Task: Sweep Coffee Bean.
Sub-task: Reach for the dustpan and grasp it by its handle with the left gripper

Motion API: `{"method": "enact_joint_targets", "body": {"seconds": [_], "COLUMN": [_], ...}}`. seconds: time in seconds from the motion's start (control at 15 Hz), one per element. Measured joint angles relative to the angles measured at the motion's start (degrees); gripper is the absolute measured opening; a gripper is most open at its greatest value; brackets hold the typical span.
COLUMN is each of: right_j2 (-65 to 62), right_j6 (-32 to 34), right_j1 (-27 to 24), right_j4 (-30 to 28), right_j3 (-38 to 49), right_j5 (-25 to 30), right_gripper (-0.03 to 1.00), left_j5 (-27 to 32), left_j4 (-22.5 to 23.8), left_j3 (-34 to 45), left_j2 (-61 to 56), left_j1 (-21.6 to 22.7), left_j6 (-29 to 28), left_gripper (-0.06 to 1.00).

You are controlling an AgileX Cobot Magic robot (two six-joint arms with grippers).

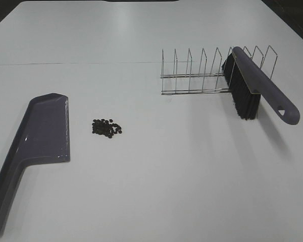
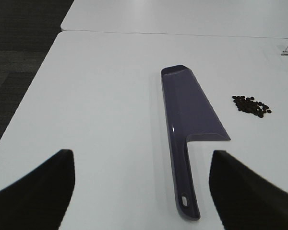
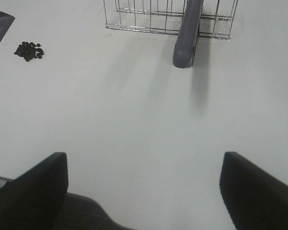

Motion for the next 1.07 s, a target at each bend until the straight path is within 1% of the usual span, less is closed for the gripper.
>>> {"method": "enact_joint_targets", "body": {"seconds": [1.07], "right_j2": [0.0], "right_j6": [0.0], "right_j1": [0.0], "right_j4": [0.0], "right_j3": [0.0], "right_j5": [0.0], "right_gripper": [0.76], "left_j5": [0.0], "left_j4": [0.0], "left_j3": [0.0], "left_j2": [0.0], "left_j1": [0.0], "left_j6": [0.0], "left_gripper": [0.71]}}
